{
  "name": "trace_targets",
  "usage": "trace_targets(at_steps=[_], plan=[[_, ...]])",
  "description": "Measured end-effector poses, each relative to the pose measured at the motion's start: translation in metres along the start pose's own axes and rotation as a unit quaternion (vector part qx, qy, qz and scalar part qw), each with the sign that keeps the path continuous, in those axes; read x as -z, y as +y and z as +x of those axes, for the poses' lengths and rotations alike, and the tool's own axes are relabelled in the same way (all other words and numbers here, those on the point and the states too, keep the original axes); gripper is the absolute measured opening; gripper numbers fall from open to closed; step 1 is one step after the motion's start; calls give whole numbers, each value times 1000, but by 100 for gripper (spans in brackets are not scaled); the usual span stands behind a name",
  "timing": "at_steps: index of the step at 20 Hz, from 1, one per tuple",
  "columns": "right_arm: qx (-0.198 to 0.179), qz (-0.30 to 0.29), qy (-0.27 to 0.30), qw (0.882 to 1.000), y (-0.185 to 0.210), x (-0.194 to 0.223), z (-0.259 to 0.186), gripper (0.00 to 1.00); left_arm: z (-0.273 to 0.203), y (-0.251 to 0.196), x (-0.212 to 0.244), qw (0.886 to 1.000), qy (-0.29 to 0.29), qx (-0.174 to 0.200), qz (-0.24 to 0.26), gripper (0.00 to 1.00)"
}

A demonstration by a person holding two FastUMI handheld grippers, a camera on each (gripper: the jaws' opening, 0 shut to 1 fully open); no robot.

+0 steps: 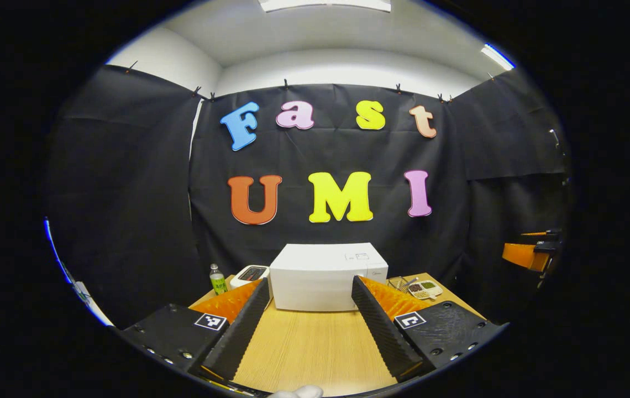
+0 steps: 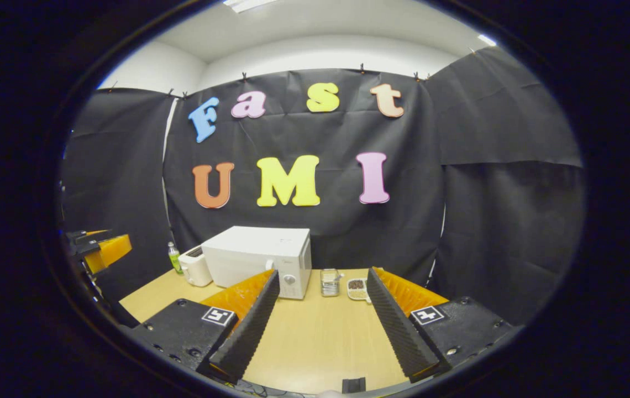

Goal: Open the microwave oven with the left hand, put the food in, and close the microwave oven.

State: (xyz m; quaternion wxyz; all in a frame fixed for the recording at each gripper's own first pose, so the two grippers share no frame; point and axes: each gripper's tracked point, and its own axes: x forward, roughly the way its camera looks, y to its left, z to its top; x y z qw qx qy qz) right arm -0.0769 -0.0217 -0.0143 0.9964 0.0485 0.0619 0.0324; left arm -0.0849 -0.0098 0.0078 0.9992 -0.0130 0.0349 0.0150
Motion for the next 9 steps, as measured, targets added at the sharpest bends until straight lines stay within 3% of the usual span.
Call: trace_targets(at_steps=[1, 6, 7, 8, 9], plan=[[-2, 0, -2, 1000, 1, -2, -1, 100, -1, 0, -2, 1000, -2, 0, 2, 94], [-8, -2, -16, 1000, 5, -12, -2, 100, 0, 1, -1, 1000, 2, 3, 9, 94], [-9, -2, -16, 1000, 6, -13, -2, 92, 1, 2, -1, 1000, 3, 1, 9, 94], [-9, -2, -15, 1000, 5, -13, -2, 100, 1, 3, -1, 1000, 4, 1, 8, 94], [-8, -2, -16, 1000, 4, -14, -2, 100, 2, 3, -2, 1000, 4, 1, 7, 94]])
